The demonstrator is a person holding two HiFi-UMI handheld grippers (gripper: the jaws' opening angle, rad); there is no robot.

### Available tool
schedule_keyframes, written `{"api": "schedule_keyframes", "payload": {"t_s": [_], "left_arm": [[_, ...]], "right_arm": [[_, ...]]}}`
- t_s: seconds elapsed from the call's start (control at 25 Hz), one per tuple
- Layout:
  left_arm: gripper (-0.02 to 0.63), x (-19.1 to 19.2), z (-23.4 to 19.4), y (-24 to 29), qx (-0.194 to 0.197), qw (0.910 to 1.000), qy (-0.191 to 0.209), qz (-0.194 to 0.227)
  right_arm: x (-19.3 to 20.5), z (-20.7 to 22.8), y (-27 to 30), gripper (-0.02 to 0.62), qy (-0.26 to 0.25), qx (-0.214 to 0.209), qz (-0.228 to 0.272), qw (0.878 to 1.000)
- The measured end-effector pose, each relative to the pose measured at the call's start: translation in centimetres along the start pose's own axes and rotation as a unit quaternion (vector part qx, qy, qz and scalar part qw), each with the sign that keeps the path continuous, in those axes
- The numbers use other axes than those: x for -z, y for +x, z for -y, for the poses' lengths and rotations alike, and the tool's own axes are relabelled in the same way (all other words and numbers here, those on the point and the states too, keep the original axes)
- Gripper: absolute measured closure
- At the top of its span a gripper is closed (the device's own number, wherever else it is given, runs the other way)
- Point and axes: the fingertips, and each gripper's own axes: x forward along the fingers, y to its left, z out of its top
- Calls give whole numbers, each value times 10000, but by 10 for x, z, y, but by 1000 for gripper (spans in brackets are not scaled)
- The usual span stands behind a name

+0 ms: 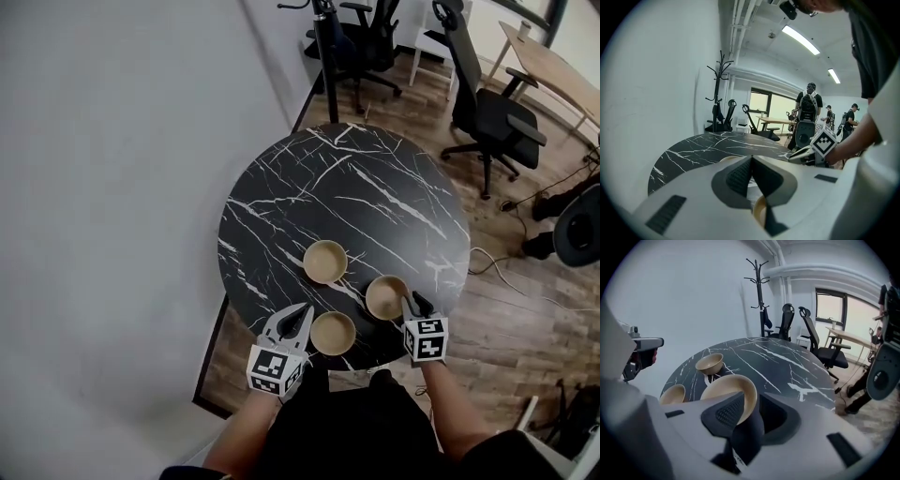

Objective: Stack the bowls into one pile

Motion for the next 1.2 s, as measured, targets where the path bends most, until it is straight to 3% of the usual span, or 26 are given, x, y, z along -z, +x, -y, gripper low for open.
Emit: {"api": "schedule_keyframes", "payload": {"t_s": [0.48, 1.2], "left_arm": [[592, 14, -14, 5, 149, 9996, -129, -189], [592, 20, -27, 11, 64, 9990, -384, -198]], "right_arm": [[19, 1, 39, 479, 246, -1, -751, 9969], [13, -3, 41, 573, 35, -45, -912, 9958]]}}
